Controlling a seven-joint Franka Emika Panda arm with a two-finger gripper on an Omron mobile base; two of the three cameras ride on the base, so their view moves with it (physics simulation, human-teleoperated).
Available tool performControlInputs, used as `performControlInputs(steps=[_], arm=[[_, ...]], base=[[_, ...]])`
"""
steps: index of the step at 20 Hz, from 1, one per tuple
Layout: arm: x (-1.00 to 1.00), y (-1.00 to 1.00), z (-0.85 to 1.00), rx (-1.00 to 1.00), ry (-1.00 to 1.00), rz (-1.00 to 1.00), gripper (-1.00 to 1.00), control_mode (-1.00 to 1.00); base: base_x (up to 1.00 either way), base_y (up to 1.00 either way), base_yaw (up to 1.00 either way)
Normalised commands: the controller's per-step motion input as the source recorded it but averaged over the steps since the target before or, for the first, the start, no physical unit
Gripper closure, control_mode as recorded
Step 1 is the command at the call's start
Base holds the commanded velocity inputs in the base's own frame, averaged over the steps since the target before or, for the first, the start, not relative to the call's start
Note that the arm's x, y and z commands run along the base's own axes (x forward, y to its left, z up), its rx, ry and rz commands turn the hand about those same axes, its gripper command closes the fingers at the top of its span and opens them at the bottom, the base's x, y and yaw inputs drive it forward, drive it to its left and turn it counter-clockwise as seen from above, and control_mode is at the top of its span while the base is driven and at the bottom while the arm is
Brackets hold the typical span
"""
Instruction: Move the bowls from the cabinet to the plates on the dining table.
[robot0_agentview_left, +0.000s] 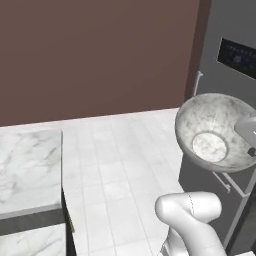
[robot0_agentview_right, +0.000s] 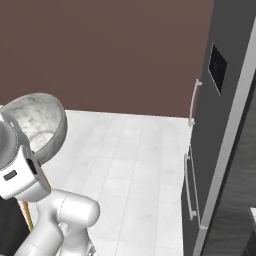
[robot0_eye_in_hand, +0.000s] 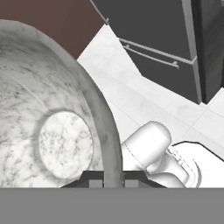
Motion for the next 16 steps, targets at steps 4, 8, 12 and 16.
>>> performControlInputs(steps=[4,8,12,16], arm=[[0.0,0.0,0.0,0.0,0.0,0.0,1.0,1.0],[0.0,0.0,0.0,0.0,0.0,0.0,1.0,1.0],[0.0,0.0,0.0,0.0,0.0,0.0,1.0,1.0],[0.0,0.0,0.0,0.0,0.0,0.0,1.0,1.0]], base=[[0.84,0.0,0.0],[0.9,-0.01,0.0],[0.95,0.0,0.0],[0.96,-0.01,0.0]])
